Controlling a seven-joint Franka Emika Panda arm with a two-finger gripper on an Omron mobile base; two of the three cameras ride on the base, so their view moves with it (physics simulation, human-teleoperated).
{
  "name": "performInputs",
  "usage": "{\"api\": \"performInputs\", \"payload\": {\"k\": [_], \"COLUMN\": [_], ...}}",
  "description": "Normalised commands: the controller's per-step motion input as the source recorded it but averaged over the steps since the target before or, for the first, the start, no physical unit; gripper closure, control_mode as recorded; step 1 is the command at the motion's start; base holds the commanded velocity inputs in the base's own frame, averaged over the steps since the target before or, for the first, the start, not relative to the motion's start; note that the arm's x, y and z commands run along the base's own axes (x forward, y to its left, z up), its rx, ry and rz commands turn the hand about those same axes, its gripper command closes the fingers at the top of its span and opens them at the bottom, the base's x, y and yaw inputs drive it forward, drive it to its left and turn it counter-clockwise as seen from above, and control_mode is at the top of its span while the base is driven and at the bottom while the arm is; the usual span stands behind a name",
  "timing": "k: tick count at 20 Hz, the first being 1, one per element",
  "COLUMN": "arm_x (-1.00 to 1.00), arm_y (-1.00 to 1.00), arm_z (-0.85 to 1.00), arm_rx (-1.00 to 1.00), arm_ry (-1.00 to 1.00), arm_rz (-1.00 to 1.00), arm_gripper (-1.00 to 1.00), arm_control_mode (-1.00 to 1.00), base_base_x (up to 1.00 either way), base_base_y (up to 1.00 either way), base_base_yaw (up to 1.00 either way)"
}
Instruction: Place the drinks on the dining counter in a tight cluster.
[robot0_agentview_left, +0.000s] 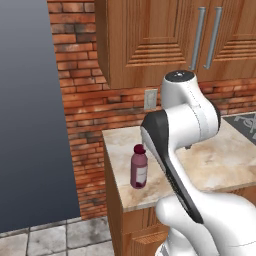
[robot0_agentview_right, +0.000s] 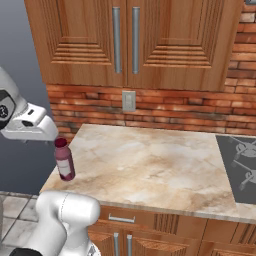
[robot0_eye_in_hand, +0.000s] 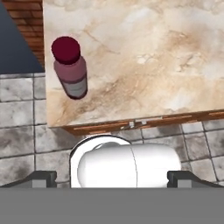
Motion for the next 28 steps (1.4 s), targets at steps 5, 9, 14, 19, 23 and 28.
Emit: {"api": "performInputs", "payload": {"k": [5, 9, 14, 19, 23, 28], "arm_x": [0.18, 0.13, 0.14, 0.15, 0.17, 0.18], "arm_y": [0.12, 0.04, 0.00, 0.00, 0.02, 0.04], "arm_z": [-0.14, -0.13, -0.07, -0.05, -0.08, -0.19], "arm_rx": [0.02, 0.06, 0.04, 0.01, 0.01, 0.06], "arm_ry": [-0.01, -0.01, -0.01, 0.00, 0.00, 0.00], "arm_rz": [0.00, 0.00, 0.00, 0.00, 0.00, 0.00], "arm_gripper": [-1.00, -1.00, -1.00, -1.00, -1.00, -1.00], "arm_control_mode": [-1.00, -1.00, -1.00, -1.00, -1.00, -1.00], "base_base_x": [0.00, 0.00, 0.00, 0.00, 0.00, 0.00], "base_base_y": [0.00, 0.00, 0.00, 0.00, 0.00, 0.00], "base_base_yaw": [0.00, 0.00, 0.00, 0.00, 0.00, 0.00]}}
